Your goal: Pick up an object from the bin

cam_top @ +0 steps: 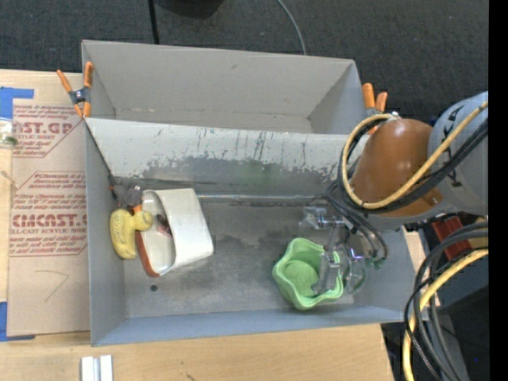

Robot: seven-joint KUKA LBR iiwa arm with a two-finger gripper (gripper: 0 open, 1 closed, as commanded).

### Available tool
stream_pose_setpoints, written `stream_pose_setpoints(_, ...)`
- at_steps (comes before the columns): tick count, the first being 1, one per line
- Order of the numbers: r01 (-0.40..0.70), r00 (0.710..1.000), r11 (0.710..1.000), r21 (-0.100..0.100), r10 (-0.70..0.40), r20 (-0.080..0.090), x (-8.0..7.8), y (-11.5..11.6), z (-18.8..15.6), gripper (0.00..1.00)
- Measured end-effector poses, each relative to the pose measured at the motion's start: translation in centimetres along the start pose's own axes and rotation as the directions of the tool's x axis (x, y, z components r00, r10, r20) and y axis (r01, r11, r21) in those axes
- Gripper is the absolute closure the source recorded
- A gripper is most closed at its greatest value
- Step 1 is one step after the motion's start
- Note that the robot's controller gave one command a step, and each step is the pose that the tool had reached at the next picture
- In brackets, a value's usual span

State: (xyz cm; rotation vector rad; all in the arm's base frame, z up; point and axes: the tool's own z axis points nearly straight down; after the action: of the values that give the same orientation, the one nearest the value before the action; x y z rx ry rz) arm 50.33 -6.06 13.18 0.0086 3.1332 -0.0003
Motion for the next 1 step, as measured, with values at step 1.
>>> stream_pose_setpoints(1,-0.041,0.999,0.999,-0.001,0.041,-0.012,0.90,1.33,3.06,0.00)
